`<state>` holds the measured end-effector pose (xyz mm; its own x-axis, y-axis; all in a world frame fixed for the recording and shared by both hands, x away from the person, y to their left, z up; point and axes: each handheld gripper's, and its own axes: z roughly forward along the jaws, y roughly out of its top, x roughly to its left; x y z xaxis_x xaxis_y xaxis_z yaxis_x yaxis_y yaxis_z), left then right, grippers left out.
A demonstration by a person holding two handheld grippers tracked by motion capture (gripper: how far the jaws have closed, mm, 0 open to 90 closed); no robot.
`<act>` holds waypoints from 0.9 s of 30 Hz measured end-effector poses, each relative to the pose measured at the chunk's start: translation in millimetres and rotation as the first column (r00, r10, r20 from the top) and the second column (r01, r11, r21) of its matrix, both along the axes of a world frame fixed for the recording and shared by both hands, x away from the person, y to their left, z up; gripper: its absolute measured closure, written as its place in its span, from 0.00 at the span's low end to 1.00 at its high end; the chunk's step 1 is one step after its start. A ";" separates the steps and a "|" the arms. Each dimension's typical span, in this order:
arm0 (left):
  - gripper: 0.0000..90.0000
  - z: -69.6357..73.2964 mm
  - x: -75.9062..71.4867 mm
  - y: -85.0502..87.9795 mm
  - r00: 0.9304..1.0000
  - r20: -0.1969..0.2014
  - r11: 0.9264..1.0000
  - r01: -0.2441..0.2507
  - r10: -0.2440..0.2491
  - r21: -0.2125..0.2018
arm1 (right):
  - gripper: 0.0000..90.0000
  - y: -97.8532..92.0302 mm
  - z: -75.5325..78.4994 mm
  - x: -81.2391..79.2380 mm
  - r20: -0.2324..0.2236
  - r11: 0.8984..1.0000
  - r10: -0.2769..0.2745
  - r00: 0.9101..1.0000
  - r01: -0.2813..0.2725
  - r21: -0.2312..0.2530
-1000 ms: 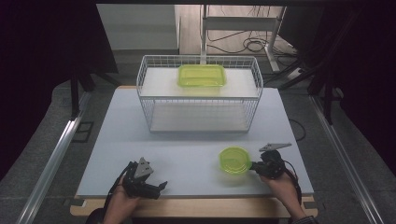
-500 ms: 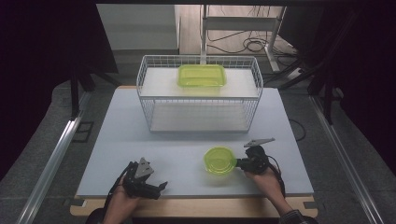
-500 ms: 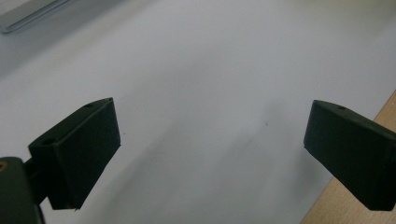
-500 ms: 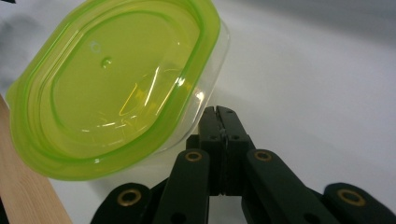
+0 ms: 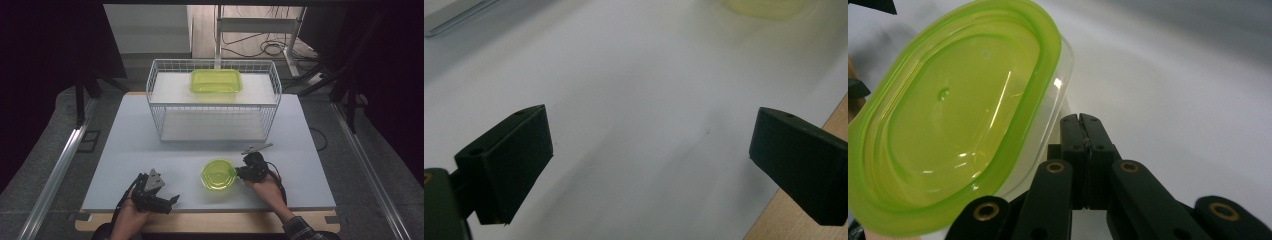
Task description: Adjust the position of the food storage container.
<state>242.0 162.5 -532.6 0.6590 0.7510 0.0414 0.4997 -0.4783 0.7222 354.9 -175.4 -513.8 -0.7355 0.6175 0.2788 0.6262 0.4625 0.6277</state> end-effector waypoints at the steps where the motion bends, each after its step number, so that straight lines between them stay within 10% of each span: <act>1: 0.04 0.0 0.0 0.0 1.000 0.000 1.000 0.000 0.000 0.000 | 0.99 3.2 -0.3 0.7 -0.001 1.000 0.005 1.000 -0.005 0.000; 17: 0.04 0.4 -0.5 -0.7 1.000 0.001 1.000 0.003 -0.003 0.008 | 0.98 3.4 8.0 4.5 0.080 1.000 0.000 0.997 0.001 -0.014; 27: 0.05 4.5 -2.5 0.2 1.000 -0.011 1.000 -0.014 0.014 -0.013 | 0.85 -19.7 25.6 -12.6 0.209 0.998 -0.020 0.978 0.031 -0.051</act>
<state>239.5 162.6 -528.1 0.6490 0.7604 0.0240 0.5142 -0.4616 0.7228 342.3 -195.2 -488.2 -0.7577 0.6469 0.0865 0.4961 0.4849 0.7202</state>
